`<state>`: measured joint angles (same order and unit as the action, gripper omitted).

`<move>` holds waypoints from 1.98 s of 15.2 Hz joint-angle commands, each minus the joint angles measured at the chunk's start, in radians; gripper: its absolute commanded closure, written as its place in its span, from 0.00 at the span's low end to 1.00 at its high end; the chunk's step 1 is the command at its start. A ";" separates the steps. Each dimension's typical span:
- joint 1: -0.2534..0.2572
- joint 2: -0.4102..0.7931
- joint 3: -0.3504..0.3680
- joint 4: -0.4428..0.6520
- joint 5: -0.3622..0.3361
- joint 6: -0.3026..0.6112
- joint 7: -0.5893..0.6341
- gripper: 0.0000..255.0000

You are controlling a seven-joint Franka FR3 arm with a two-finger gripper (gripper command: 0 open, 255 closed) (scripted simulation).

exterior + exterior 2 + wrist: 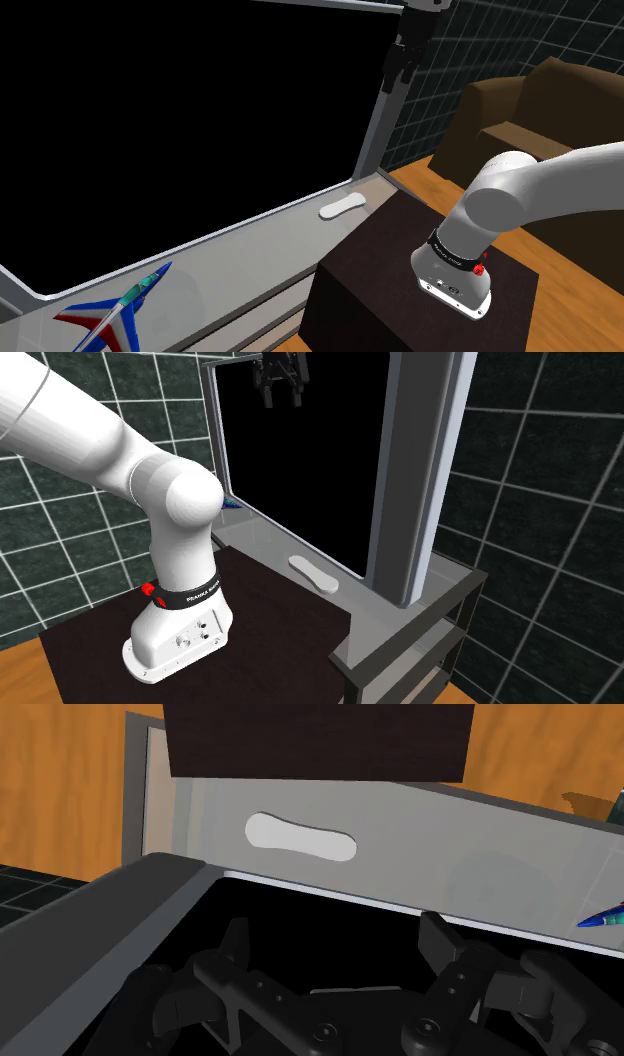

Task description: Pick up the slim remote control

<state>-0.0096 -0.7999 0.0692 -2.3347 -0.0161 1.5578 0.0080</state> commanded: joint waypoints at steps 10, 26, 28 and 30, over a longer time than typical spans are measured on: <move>0.082 -0.007 -0.109 -0.306 -0.069 0.302 -0.311 0.00; 0.192 0.443 -0.357 -0.567 -0.216 1.016 -0.876 0.00; 0.219 0.548 -0.391 -0.566 -0.210 1.120 -0.960 0.00; 0.256 0.661 -0.426 -0.557 -0.176 1.222 -1.061 0.00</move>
<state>0.2283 -0.2093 -0.3359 -2.8954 -0.2077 2.7114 -0.9948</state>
